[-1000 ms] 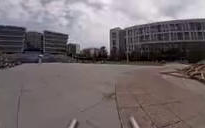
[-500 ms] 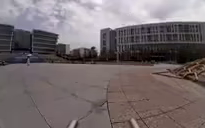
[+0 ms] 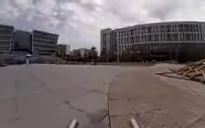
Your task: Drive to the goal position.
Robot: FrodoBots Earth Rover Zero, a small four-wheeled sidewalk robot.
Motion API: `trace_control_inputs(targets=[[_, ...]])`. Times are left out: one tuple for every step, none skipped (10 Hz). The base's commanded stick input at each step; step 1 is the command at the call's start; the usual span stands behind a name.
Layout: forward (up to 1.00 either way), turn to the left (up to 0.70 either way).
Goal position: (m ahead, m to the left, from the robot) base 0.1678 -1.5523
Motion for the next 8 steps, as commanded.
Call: trace_control_inputs(targets=[[0.7,0.0],[0.7,0.0],[0.7,0.0],[0.7,0.0],[0.7,0.0],[0.7,0.0],[0.7,0.0],[0.7,-0.02]])
